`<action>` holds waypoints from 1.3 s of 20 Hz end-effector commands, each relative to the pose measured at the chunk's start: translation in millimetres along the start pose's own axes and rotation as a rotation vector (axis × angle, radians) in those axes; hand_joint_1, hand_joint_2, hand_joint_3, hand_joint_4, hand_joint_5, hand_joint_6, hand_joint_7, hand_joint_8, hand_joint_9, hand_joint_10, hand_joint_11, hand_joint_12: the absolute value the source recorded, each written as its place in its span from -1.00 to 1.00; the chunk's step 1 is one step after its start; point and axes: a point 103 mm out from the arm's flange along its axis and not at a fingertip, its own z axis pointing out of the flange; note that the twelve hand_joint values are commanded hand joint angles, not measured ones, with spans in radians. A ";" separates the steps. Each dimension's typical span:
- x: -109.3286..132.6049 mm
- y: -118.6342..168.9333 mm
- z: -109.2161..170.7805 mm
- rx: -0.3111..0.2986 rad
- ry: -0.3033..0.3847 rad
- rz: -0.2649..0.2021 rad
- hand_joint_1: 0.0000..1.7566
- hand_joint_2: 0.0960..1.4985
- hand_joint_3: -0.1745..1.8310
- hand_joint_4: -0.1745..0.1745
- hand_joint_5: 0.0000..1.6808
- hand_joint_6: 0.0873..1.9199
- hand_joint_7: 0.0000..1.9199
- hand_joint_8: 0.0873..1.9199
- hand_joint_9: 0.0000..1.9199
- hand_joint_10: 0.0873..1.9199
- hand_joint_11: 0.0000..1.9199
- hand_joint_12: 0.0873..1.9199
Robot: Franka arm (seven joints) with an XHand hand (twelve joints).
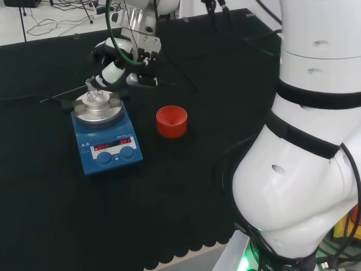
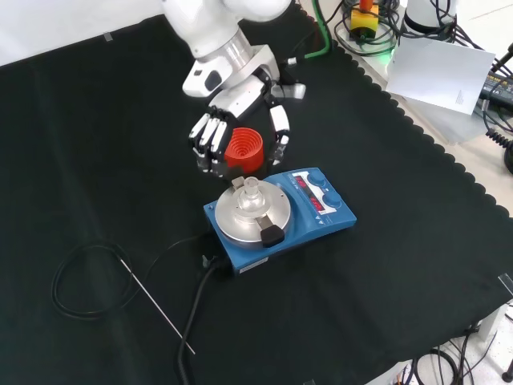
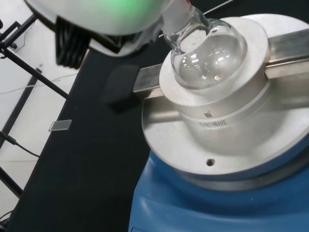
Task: Turn on the heater.
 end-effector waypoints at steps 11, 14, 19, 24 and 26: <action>22.1 -119.6 1.8 -0.078 -0.075 0.074 0.05 -0.35 -0.21 -0.33 -0.50 -0.62 -0.72 -0.28 -0.49 -0.31 -0.86 0.46; 8.0 -143.4 9.1 -0.068 -0.048 0.073 0.07 -0.33 -0.20 -0.34 -0.49 -0.64 -0.56 -0.27 -0.31 -0.34 -0.70 0.41; 19.3 -157.1 29.1 -0.010 -0.110 0.090 0.11 -0.32 -0.17 -0.36 -0.48 -0.66 -0.31 -0.23 -0.07 -0.36 -0.52 0.35; 19.6 -168.8 43.4 0.034 -0.131 0.094 0.17 -0.30 -0.13 -0.40 -0.45 -0.64 -0.01 -0.12 0.18 -0.30 -0.26 0.25; 25.0 -168.9 53.4 0.058 -0.150 0.091 0.20 -0.28 -0.12 -0.48 -0.44 -0.61 0.10 -0.06 0.28 -0.27 -0.06 0.13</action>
